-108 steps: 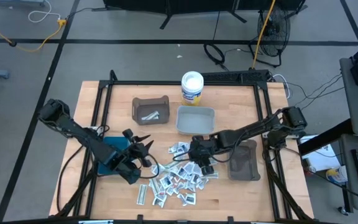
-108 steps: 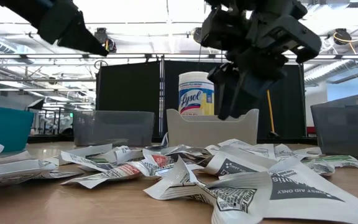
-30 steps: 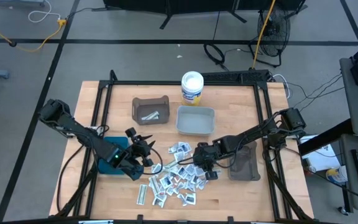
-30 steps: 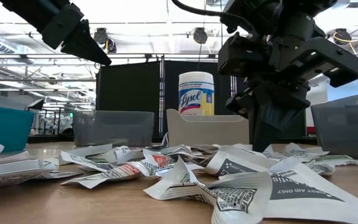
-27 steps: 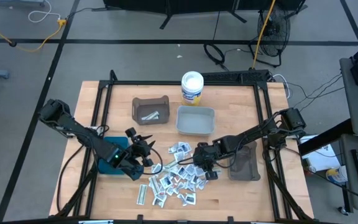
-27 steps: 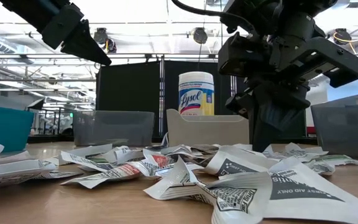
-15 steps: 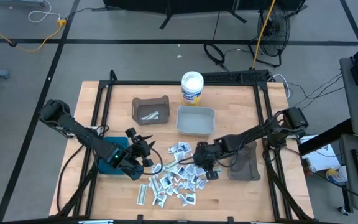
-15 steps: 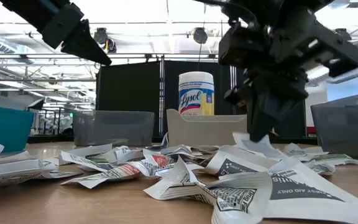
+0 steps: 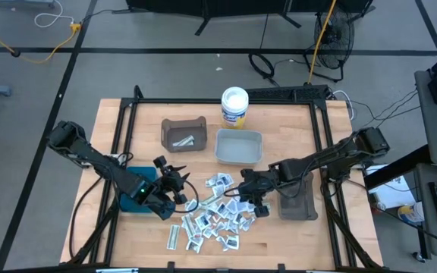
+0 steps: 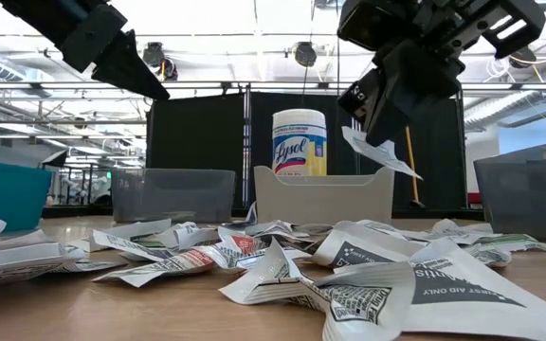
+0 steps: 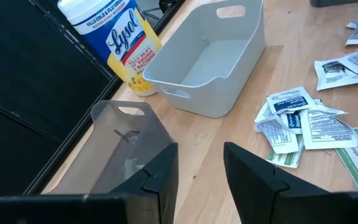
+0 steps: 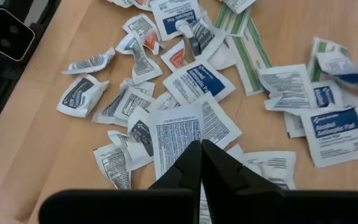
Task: Pick & Place First Aid Supplies
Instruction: Put the blue alcohol pad into the bottom black bin
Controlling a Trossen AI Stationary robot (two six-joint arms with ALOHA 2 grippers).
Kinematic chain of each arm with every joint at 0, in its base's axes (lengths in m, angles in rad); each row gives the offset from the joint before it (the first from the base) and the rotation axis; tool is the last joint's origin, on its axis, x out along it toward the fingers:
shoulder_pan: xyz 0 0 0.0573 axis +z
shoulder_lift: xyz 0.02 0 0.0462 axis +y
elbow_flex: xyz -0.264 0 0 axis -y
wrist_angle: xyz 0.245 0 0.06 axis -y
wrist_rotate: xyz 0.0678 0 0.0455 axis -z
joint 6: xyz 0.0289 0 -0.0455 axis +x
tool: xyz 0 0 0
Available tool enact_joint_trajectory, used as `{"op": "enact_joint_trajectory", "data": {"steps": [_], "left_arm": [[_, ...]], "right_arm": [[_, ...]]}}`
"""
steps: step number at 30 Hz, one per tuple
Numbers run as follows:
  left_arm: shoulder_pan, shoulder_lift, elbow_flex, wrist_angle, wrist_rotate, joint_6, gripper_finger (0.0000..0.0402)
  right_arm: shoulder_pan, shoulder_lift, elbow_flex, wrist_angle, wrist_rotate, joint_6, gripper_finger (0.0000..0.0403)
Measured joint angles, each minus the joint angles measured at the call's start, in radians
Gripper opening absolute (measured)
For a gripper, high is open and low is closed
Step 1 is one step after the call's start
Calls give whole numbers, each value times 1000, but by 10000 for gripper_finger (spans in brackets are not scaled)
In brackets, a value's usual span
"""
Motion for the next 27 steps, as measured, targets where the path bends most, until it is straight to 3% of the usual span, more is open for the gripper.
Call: {"op": "enact_joint_trajectory", "data": {"steps": [27], "left_arm": [[0,0,0,0,26,-4,134]], "right_arm": [[-8,-9,0,0,21,-49,0]]}}
